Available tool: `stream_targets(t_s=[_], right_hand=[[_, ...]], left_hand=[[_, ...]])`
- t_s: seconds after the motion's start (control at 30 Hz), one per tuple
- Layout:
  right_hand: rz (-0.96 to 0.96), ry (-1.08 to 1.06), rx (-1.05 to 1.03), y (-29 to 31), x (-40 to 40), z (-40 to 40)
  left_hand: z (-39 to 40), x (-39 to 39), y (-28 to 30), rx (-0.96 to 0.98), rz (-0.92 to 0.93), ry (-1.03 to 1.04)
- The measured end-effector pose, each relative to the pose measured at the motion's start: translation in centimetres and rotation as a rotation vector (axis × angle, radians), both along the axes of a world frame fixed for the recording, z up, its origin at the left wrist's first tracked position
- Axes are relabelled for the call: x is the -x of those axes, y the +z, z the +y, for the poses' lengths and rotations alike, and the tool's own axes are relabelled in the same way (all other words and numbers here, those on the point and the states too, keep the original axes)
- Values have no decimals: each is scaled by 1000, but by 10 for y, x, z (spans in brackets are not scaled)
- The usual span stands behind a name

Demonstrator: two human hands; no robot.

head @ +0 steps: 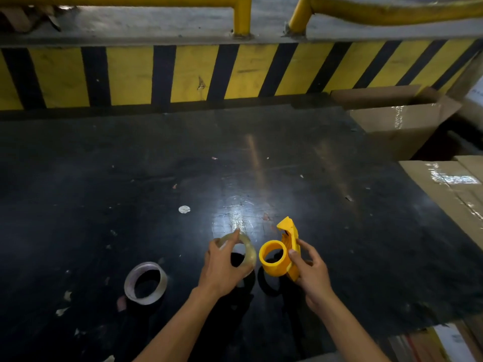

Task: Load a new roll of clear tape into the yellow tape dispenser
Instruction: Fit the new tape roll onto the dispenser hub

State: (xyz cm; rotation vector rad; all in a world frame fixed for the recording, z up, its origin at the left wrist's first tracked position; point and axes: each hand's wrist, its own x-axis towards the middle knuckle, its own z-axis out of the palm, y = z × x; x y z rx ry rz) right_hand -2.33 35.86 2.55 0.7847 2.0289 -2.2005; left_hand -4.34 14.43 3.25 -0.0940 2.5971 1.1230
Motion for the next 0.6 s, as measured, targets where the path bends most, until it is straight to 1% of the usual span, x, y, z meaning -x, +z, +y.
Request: stream_targets(t_s=[0.1, 0.23, 0.33, 0.53, 0.6], right_hand=[[27, 38, -22, -3, 2, -15], [46, 104, -21, -2, 6, -39], [75, 144, -18, 3, 6, -58], [126, 143, -13, 9, 5, -80], [134, 127, -17, 8, 5, -83]], left_hand=[[-11, -6, 4, -129, 25, 104], [-17, -15, 18, -219, 42, 181], [-15, -19, 30, -243, 16, 249], [-12, -23, 46, -315, 32, 262], [-16, -23, 49, -333, 28, 227]])
